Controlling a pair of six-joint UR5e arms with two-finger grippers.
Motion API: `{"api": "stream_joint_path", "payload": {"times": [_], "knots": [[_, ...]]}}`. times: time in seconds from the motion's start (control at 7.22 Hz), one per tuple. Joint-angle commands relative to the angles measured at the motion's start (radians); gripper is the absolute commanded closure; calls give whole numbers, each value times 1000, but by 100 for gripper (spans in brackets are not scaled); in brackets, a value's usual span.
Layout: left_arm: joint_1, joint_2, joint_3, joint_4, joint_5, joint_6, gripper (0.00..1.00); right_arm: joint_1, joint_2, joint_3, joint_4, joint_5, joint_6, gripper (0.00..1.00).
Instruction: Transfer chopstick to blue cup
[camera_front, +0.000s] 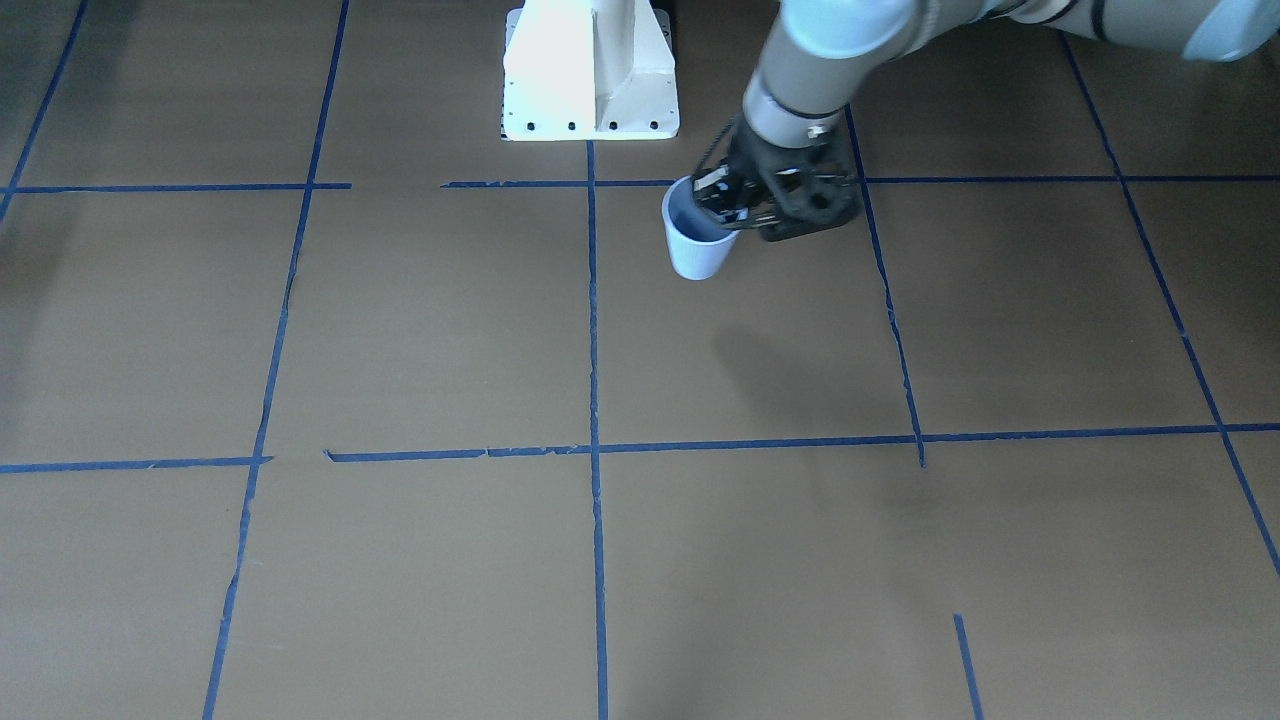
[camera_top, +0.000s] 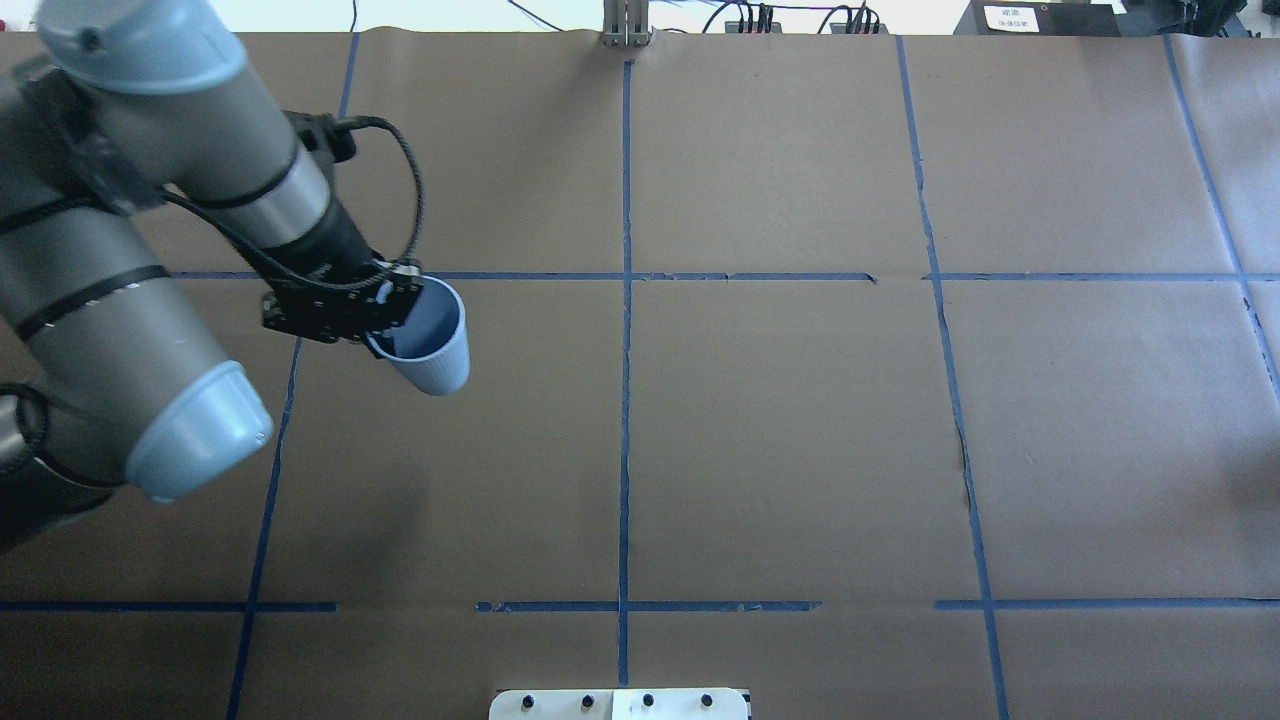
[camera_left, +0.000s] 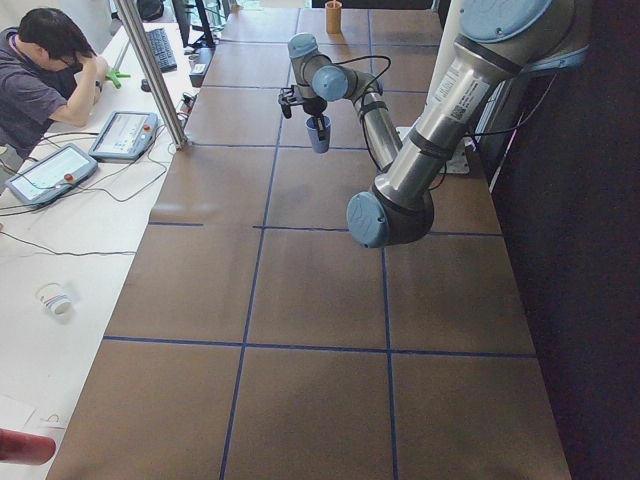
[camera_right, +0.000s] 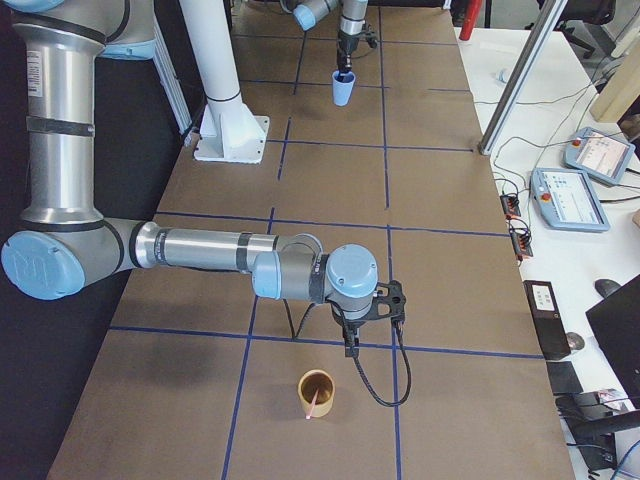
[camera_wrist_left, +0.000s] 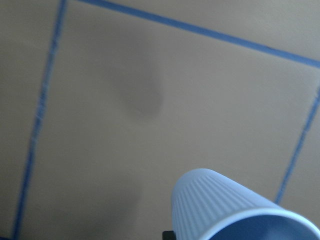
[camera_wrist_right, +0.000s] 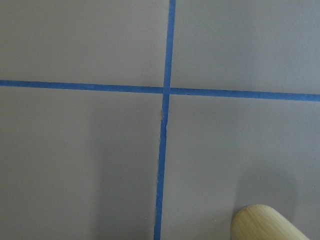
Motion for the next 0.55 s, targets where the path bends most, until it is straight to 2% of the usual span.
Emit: {"api": "stream_joint_path", "payload": {"times": [0.0,0.14,0.42], "knots": [[98,-134,301,-285,117,-133,99,0,-1,2,0,-1,19,0],[103,-163,380,-328,127,-135,99,0,-1,2,0,-1,20,0],[103,-158,384,-332,125,-132,99,0,1,2,0,-1,20,0]]}}
